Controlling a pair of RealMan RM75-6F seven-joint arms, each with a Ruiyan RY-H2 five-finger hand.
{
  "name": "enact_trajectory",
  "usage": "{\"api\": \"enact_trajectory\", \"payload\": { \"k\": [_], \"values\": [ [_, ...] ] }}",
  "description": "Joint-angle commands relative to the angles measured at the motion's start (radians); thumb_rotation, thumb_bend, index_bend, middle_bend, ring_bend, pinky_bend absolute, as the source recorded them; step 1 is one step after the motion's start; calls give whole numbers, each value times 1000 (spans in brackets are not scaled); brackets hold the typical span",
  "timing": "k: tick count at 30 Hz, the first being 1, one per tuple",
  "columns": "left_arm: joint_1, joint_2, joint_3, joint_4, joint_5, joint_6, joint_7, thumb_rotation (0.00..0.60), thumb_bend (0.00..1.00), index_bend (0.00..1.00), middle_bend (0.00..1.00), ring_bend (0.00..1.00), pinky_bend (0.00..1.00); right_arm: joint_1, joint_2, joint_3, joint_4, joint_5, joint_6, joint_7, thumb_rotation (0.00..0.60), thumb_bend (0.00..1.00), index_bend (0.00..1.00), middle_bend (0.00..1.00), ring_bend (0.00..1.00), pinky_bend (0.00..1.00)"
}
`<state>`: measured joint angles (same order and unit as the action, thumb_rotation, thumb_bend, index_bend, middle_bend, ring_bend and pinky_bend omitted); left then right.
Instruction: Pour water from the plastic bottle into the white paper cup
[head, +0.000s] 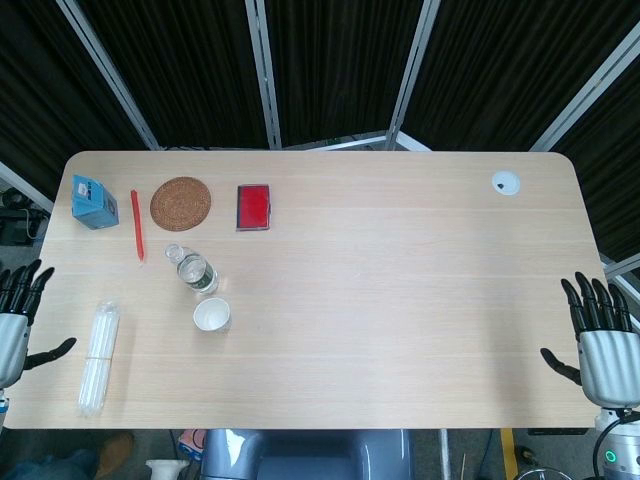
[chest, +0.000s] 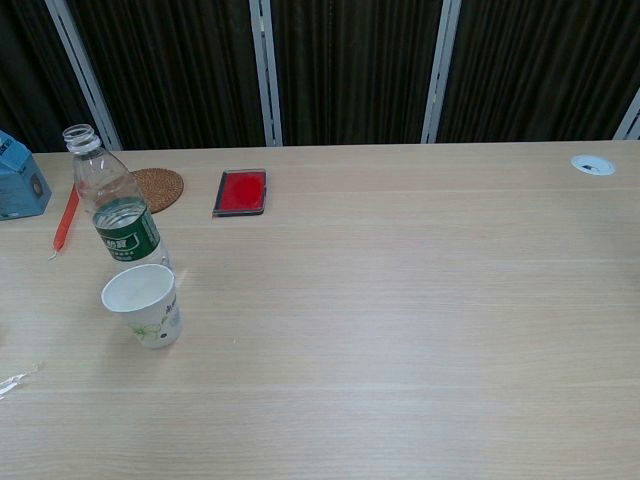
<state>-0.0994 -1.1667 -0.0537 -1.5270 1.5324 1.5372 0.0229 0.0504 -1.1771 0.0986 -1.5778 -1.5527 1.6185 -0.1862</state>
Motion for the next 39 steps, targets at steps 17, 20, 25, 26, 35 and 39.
{"api": "enact_trajectory", "payload": {
  "k": [17, 20, 25, 26, 35, 39],
  "values": [
    [-198, -75, -86, 142, -66, -282, -346, 600, 0, 0, 0, 0, 0, 23, -4, 6, -30, 28, -56, -42, 600, 0, 0, 0, 0, 0],
    [-254, -122, -104, 178, -83, -357, -407, 600, 0, 0, 0, 0, 0, 35, -10, 16, -28, 60, -86, -56, 600, 0, 0, 0, 0, 0],
    [-303, -191, -112, 247, -117, -434, -446, 600, 0, 0, 0, 0, 0, 49, -19, 27, -21, 100, -120, -73, 600, 0, 0, 0, 0, 0],
    [-310, -205, -112, 265, -124, -449, -452, 600, 0, 0, 0, 0, 0, 51, -20, 28, -19, 106, -126, -76, 600, 0, 0, 0, 0, 0],
    [-365, -326, -97, 416, -119, -536, -611, 600, 0, 0, 0, 0, 0, 60, -30, 36, -4, 145, -151, -95, 600, 0, 0, 0, 0, 0],
    [-400, -377, -100, 497, -110, -569, -706, 600, 0, 0, 0, 0, 0, 61, -32, 40, 1, 160, -154, -99, 600, 0, 0, 0, 0, 0]
  ]
}}
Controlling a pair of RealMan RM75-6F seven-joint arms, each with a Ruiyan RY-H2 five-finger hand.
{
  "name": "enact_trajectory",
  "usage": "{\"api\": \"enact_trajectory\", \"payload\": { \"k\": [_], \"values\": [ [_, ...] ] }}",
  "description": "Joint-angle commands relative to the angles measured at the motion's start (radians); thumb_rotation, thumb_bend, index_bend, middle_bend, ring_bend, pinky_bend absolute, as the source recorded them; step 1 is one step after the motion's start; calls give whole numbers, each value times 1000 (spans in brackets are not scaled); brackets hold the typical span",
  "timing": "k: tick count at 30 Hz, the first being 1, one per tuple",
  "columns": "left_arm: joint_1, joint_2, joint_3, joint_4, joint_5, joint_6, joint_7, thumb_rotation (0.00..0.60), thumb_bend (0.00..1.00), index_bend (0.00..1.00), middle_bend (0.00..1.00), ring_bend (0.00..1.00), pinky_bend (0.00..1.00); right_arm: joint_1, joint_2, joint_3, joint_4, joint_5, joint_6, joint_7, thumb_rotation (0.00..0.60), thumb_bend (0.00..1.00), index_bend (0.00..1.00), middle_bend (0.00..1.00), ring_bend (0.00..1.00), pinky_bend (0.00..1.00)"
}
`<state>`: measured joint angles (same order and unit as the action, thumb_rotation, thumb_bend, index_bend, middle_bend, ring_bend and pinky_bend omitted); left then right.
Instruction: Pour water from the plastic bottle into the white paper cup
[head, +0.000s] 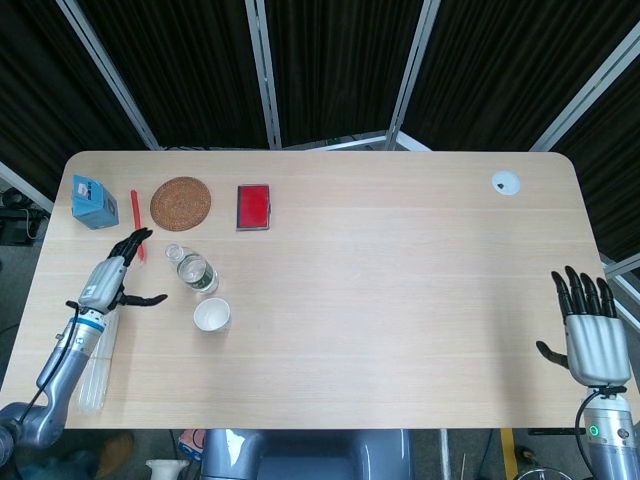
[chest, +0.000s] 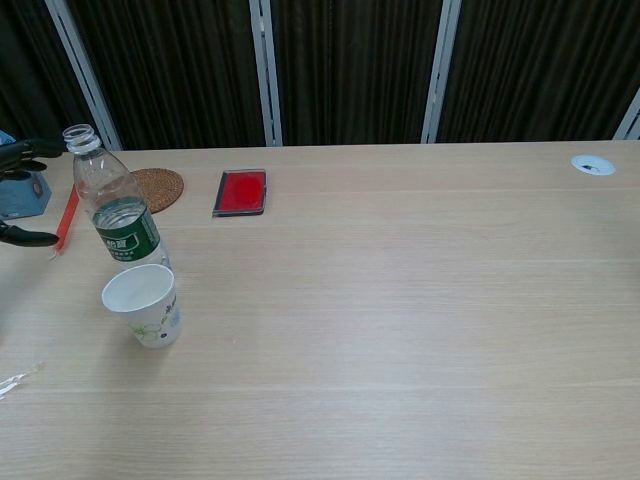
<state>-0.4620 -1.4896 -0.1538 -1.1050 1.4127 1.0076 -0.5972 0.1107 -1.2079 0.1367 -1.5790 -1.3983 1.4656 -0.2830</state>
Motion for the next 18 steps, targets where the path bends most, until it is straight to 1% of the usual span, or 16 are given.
{"api": "enact_trajectory", "payload": {
  "k": [1, 3, 8, 13, 18],
  "values": [
    [-47, -65, -1, 92, 12, -49, -111, 600, 0, 0, 0, 0, 0, 1, -1, 3, 4, 9, -2, -3, 600, 0, 0, 0, 0, 0],
    [-72, -87, 1, 130, 22, -78, -169, 600, 0, 0, 0, 0, 0, 2, -3, 6, 6, 17, -3, -7, 600, 0, 0, 0, 0, 0],
    [-128, -125, 21, 203, 49, -148, -235, 600, 0, 0, 0, 0, 0, 5, -8, 10, 15, 35, -11, -19, 600, 0, 0, 0, 0, 0],
    [-161, -158, 31, 252, 65, -172, -274, 600, 0, 0, 0, 0, 0, 10, -14, 15, 25, 53, -18, -30, 600, 0, 0, 0, 0, 0],
    [-182, -188, 36, 296, 77, -163, -306, 600, 0, 0, 0, 0, 0, 13, -16, 19, 32, 66, -24, -34, 600, 0, 0, 0, 0, 0]
  ]
}}
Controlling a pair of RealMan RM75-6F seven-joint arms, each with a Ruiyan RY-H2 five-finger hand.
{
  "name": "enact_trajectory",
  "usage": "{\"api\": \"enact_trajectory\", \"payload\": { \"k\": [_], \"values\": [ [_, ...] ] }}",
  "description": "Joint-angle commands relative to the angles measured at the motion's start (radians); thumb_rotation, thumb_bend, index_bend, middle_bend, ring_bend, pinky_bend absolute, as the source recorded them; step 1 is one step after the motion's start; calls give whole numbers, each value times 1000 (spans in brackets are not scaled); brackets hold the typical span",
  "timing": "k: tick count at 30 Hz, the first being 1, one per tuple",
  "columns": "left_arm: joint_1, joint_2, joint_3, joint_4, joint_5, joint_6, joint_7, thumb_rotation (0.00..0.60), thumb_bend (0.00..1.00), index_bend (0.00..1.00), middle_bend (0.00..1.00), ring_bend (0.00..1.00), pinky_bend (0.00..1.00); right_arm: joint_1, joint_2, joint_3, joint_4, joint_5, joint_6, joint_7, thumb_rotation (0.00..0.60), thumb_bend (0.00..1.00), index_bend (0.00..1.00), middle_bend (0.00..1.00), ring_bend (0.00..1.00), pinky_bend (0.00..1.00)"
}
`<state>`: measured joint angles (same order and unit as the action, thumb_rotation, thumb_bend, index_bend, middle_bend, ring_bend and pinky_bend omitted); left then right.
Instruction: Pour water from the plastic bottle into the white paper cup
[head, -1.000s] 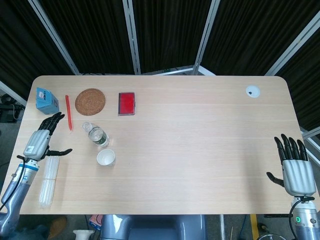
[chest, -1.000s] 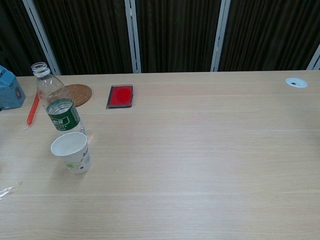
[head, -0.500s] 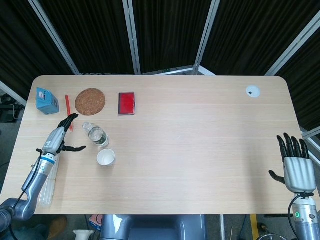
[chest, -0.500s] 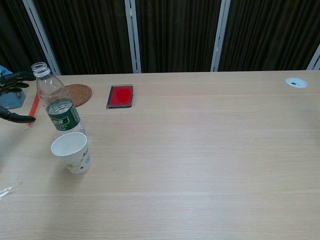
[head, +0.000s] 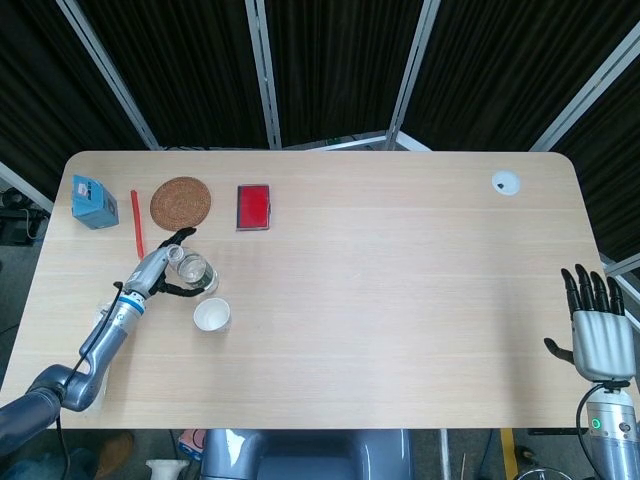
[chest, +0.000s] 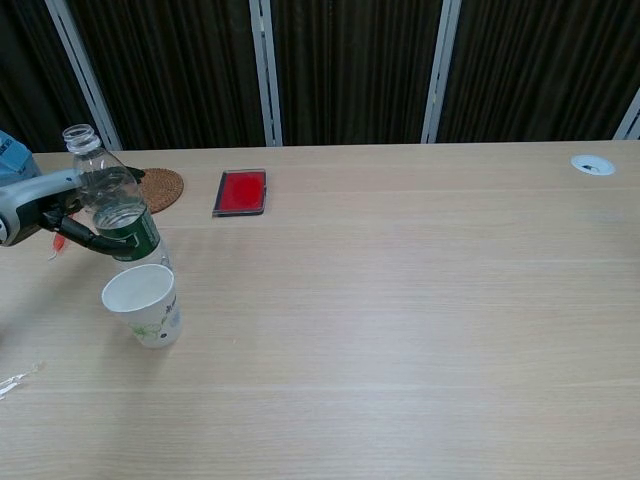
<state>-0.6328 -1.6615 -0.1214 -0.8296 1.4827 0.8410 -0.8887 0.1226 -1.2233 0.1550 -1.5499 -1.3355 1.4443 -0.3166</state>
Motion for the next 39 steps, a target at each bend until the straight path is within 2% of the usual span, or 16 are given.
{"api": "enact_trajectory", "payload": {
  "k": [1, 8, 11, 13, 15, 22, 26, 33, 39],
  "values": [
    [-16, -21, 5, 28, 9, 3, -18, 600, 0, 0, 0, 0, 0, 2, -1, 1, 4, 6, -5, -1, 600, 0, 0, 0, 0, 0],
    [-42, -59, 8, 63, 13, -5, -81, 600, 0, 7, 3, 0, 32, 9, -8, 3, 16, 21, -18, -5, 600, 0, 0, 0, 0, 0],
    [-53, -75, 6, 74, 10, -14, -145, 600, 0, 135, 96, 21, 104, 11, -10, 5, 21, 29, -23, -6, 600, 0, 0, 0, 0, 0],
    [-57, -87, 7, 96, 10, -13, -170, 600, 8, 278, 211, 87, 170, 12, -11, 5, 23, 31, -24, -6, 600, 0, 0, 0, 0, 0],
    [-62, -102, 10, 119, 11, -15, -214, 600, 57, 371, 287, 144, 211, 14, -12, 5, 26, 33, -25, -8, 600, 0, 0, 0, 0, 0],
    [-73, -126, 20, 164, 15, -15, -344, 600, 455, 568, 445, 265, 289, 19, -16, 4, 34, 43, -34, -12, 600, 0, 0, 0, 0, 0],
    [-79, -139, 23, 189, 14, -18, -412, 600, 547, 654, 493, 303, 318, 20, -17, 3, 36, 47, -36, -14, 600, 0, 0, 0, 0, 0],
    [-84, -127, 39, 195, 31, 11, -463, 600, 553, 660, 496, 305, 323, 22, -16, 1, 35, 52, -37, -16, 600, 0, 0, 0, 0, 0],
    [-96, -18, 53, 108, 67, 71, -422, 600, 553, 673, 502, 312, 331, 23, -15, -2, 30, 53, -37, -19, 600, 0, 0, 0, 0, 0]
  ]
}}
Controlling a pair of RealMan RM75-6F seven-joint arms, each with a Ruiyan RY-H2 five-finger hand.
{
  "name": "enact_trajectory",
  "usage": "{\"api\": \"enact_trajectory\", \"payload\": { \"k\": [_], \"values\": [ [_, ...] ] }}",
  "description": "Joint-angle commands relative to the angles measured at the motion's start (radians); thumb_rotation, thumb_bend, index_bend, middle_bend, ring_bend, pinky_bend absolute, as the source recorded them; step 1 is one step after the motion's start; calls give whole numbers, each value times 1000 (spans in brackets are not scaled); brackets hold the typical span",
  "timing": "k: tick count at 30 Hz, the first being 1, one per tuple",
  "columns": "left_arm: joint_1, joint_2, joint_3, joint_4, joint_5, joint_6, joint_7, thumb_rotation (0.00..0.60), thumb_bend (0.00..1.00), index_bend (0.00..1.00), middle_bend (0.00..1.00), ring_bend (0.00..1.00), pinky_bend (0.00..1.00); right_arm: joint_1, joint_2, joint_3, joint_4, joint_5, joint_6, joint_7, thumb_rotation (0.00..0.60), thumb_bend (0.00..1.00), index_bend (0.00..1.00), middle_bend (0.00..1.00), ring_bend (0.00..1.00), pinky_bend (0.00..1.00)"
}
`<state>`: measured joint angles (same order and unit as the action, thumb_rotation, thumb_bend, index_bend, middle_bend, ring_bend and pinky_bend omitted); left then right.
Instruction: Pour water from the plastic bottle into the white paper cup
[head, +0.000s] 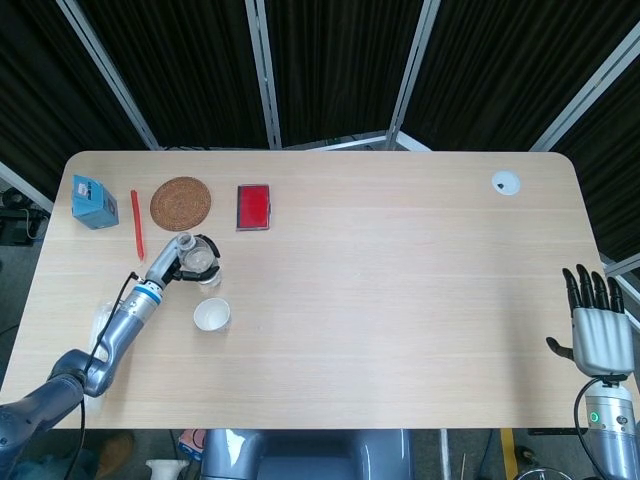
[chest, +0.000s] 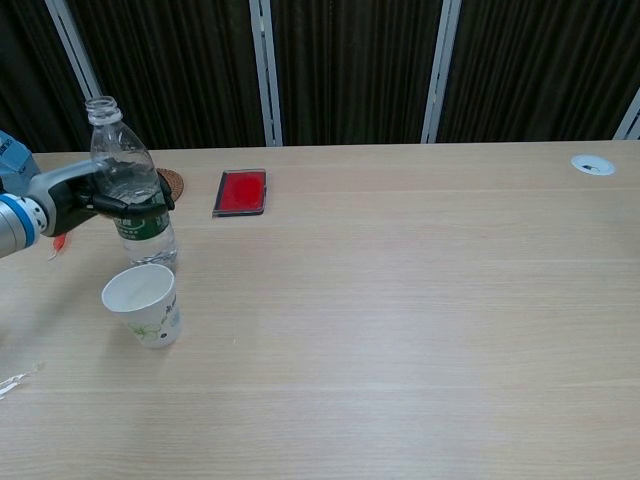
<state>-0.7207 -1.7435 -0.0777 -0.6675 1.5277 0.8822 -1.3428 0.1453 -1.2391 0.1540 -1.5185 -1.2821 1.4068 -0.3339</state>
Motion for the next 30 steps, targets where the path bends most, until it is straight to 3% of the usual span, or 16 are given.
{"api": "enact_trajectory", "payload": {
  "k": [1, 6, 12, 21, 30],
  "values": [
    [-11, 89, 11, -76, 25, 35, 47, 600, 553, 675, 504, 314, 333, 0, 1, -2, -3, -1, 1, -2, 600, 0, 0, 0, 0, 0],
    [-17, 199, 22, -160, 39, 45, 145, 600, 552, 678, 508, 318, 336, -3, 3, -6, -13, -7, 10, -7, 600, 0, 0, 0, 0, 0],
    [-8, 317, 80, -231, 49, -16, 367, 600, 553, 680, 511, 320, 346, -7, 3, -12, -28, -14, 22, -21, 600, 0, 0, 0, 0, 0],
    [4, 329, 147, -237, 64, -74, 523, 600, 554, 682, 511, 320, 347, -10, -2, -16, -41, -18, 37, -44, 600, 0, 0, 0, 0, 0],
    [-8, 316, 147, -257, 48, -98, 651, 600, 558, 685, 513, 323, 349, -12, 2, -14, -42, -11, 40, -42, 600, 0, 0, 0, 0, 0]
  ]
}}
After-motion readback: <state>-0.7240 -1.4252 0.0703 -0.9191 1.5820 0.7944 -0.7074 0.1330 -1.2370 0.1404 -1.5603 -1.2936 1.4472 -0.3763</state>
